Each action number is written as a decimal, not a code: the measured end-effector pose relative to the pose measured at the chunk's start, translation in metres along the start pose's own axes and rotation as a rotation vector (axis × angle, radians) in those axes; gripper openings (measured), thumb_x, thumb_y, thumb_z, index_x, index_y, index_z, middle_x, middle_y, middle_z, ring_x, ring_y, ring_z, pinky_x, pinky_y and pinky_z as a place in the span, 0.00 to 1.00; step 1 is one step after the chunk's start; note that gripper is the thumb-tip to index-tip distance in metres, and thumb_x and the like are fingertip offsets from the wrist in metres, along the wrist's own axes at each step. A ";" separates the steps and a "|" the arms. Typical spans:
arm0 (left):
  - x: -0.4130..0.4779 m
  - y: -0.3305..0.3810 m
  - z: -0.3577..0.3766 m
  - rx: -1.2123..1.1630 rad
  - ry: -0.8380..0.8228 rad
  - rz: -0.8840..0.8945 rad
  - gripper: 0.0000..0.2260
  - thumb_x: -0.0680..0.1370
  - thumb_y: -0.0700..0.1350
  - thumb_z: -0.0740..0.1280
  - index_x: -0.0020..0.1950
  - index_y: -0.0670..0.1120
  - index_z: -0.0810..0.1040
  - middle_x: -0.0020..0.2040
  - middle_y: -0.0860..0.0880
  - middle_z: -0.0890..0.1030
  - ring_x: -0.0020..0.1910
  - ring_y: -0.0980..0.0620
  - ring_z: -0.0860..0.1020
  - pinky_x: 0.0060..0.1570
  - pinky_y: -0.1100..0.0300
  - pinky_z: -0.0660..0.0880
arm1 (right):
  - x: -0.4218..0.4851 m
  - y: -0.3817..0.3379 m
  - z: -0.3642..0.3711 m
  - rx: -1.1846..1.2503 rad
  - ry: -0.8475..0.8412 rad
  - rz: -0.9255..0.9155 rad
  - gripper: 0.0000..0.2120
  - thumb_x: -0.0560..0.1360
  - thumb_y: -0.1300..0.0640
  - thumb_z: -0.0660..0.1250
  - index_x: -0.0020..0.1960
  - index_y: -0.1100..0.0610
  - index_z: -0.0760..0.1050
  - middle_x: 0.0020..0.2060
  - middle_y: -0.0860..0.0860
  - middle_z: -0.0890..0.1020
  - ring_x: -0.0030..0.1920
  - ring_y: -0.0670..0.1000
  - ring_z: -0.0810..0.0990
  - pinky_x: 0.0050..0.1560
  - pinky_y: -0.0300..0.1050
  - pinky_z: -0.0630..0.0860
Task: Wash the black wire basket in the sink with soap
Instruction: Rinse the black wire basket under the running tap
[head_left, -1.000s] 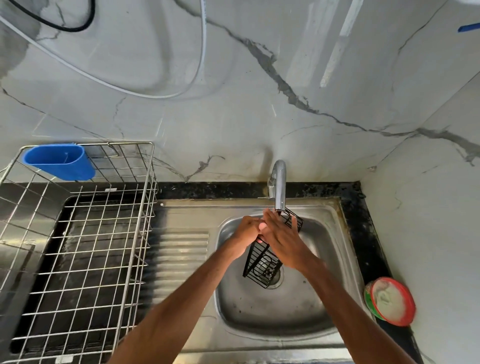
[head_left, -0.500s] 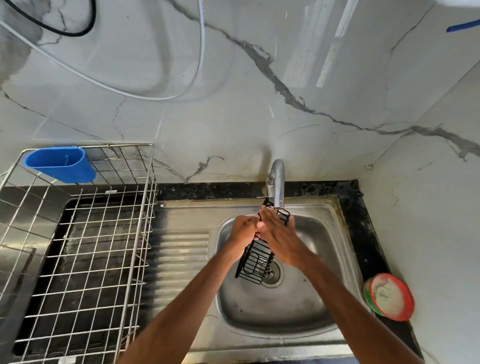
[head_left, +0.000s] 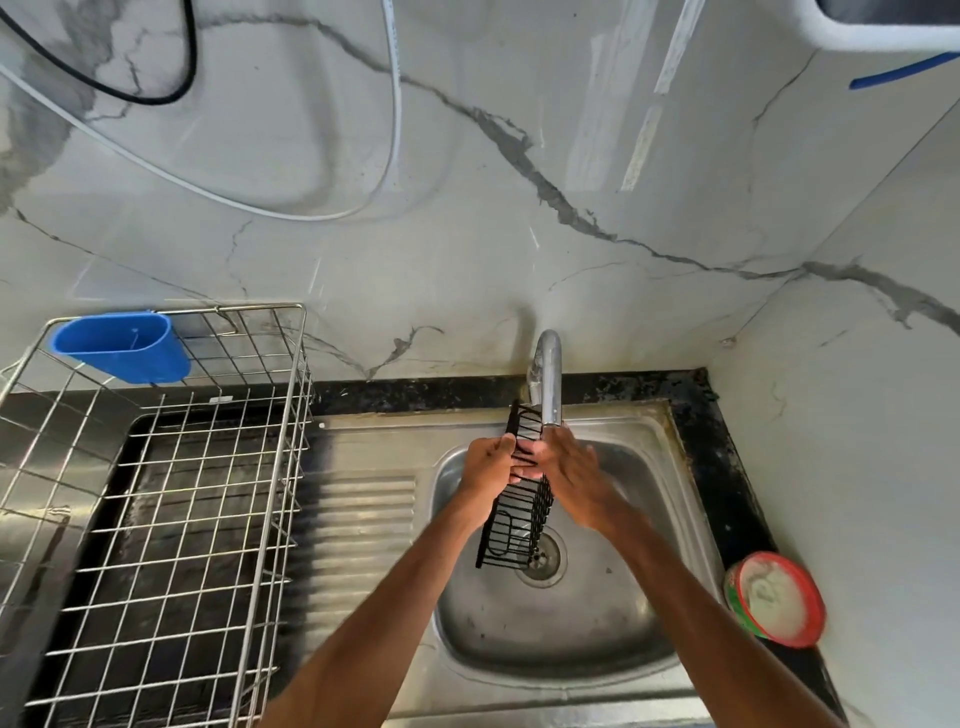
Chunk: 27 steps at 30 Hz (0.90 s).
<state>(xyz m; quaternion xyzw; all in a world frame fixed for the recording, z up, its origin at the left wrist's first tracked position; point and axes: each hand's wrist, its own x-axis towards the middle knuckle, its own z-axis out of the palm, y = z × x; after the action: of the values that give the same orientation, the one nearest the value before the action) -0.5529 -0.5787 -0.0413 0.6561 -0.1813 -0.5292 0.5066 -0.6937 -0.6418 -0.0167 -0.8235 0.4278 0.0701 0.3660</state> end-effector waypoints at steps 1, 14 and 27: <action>0.002 -0.002 0.001 -0.017 0.029 -0.018 0.16 0.88 0.42 0.58 0.56 0.36 0.84 0.43 0.42 0.88 0.39 0.49 0.86 0.36 0.63 0.79 | -0.011 0.002 0.011 0.026 0.010 -0.030 0.36 0.80 0.35 0.34 0.83 0.52 0.41 0.81 0.49 0.38 0.81 0.48 0.37 0.79 0.53 0.39; -0.010 0.011 0.013 0.008 -0.017 -0.096 0.15 0.87 0.41 0.59 0.50 0.39 0.82 0.42 0.42 0.87 0.34 0.51 0.85 0.35 0.61 0.80 | 0.021 0.004 -0.005 0.118 -0.048 0.096 0.27 0.87 0.47 0.43 0.82 0.58 0.50 0.82 0.57 0.50 0.81 0.57 0.50 0.78 0.68 0.49; 0.003 0.020 0.004 -0.101 0.074 -0.247 0.13 0.85 0.43 0.63 0.54 0.41 0.86 0.47 0.44 0.88 0.46 0.48 0.86 0.45 0.57 0.80 | -0.031 -0.022 0.033 -0.031 0.007 -0.204 0.31 0.83 0.37 0.34 0.81 0.50 0.33 0.80 0.48 0.33 0.78 0.43 0.30 0.80 0.50 0.35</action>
<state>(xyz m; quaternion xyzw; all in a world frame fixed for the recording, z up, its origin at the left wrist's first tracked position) -0.5490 -0.5910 -0.0258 0.6662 -0.0534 -0.5715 0.4762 -0.6897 -0.5919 -0.0154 -0.8685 0.3418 0.0363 0.3571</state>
